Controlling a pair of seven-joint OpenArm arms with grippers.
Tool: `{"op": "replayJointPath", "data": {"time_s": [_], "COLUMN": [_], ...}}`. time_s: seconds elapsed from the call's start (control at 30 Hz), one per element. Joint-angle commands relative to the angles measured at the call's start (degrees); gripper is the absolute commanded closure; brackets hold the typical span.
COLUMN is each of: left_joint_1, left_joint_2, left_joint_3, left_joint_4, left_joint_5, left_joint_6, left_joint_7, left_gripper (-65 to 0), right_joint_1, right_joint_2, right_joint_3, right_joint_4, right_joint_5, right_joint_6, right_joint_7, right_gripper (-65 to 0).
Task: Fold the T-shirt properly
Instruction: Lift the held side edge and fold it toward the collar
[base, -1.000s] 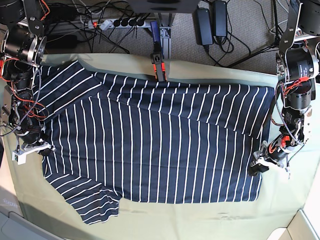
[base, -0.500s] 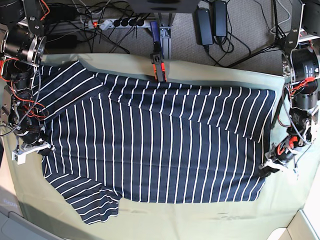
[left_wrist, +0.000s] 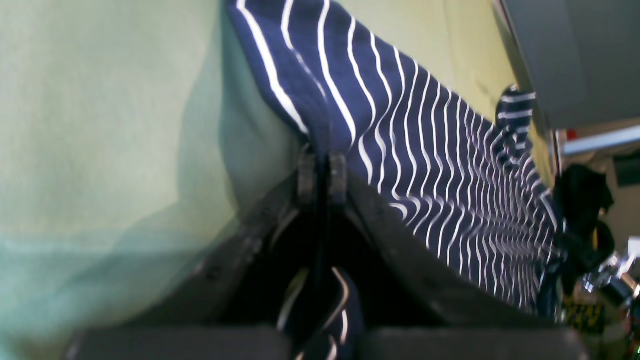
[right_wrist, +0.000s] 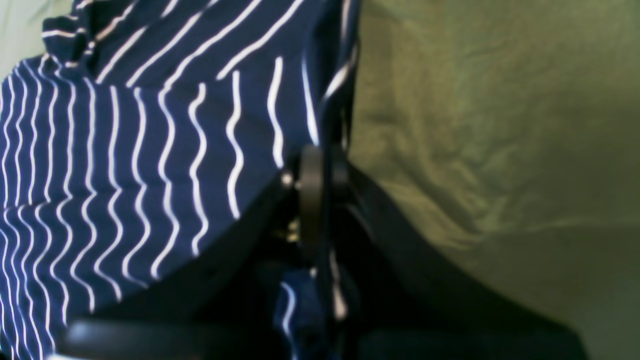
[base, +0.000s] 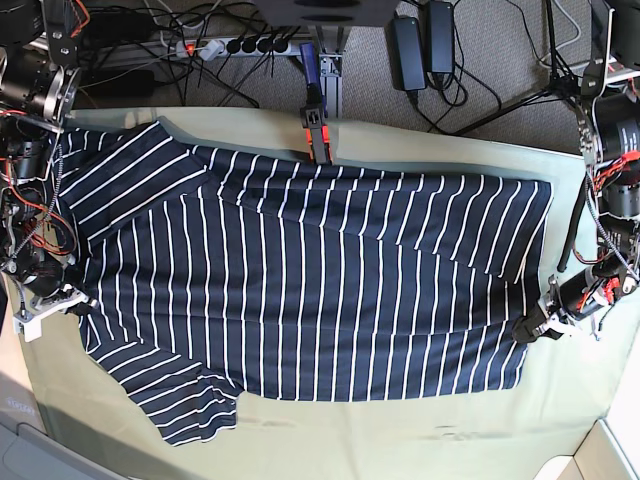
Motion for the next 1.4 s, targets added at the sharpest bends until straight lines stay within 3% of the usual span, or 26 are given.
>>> {"op": "replayJointPath", "data": {"time_s": [0.0, 0.3, 0.73, 0.9, 1.33, 1.37], "left_joint_1": [-0.4, 12.5, 15.6, 18.0, 24.0, 24.0], "left_joint_2": [-1.2, -3.8, -9.1, -9.2, -9.2, -9.2], "left_joint_3": [-0.2, -0.2, -0.3, -0.3, -0.3, -0.3], "left_joint_4": [3.0, 24.3, 26.1, 29.1, 36.1, 36.1], "left_joint_5": [-1.7, -2.5, -6.2, -8.9, -6.7, -6.7], "left_joint_6": [-1.8, -1.8, -1.8, -1.8, -1.8, -1.8], "left_joint_7": [-0.3, 1.0, 4.5, 6.4, 4.7, 4.7], "left_gripper": [0.0, 0.0, 0.0, 0.0, 0.0, -2.7], "right_joint_1": [0.7, -9.1, -19.5, -22.9, -25.7, -25.7], "right_joint_2": [1.9, 5.7, 8.1, 8.1, 7.9, 7.9], "right_joint_3": [0.1, 0.2, 8.4, 10.8, 10.8, 10.8], "right_joint_4": [1.5, 9.3, 18.9, 18.9, 18.9, 18.9], "right_joint_5": [1.1, 7.7, 10.7, 10.7, 11.0, 10.6], "right_joint_6": [2.7, 2.7, 2.7, 2.7, 2.6, 2.6], "right_joint_7": [1.0, 0.2, -3.3, -3.2, -1.3, -0.9], "right_gripper": [0.0, 0.0, 0.0, 0.0, 0.0, -3.5]}}
